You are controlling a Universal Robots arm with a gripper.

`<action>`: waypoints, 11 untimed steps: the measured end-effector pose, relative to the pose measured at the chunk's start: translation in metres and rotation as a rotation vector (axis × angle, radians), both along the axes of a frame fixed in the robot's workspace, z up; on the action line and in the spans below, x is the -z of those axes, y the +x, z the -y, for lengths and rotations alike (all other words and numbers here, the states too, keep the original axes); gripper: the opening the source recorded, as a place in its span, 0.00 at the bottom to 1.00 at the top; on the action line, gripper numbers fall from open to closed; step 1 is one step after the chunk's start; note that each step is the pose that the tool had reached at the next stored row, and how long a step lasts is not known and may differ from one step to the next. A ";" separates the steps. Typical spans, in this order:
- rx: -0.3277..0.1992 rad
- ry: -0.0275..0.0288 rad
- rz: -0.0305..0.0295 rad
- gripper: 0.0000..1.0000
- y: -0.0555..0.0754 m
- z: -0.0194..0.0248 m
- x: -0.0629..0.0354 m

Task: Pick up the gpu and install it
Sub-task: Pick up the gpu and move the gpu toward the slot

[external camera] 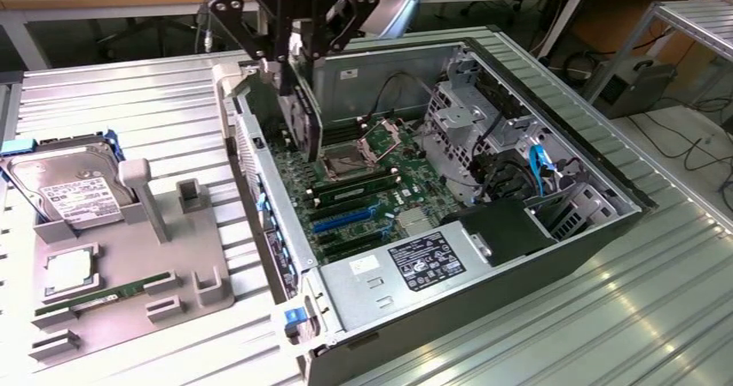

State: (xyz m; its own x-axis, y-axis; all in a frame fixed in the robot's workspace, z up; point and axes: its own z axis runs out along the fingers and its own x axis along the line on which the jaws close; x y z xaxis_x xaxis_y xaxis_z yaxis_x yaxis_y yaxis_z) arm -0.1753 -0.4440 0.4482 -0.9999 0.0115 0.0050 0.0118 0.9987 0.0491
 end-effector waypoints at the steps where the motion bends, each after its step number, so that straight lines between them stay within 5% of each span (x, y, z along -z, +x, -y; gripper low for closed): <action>1: 0.000 0.0000 -0.0015 0.26 0.005 0.0000 0.0010; 11: 0.000 -0.0010 -0.0162 0.26 0.055 -0.0009 0.0184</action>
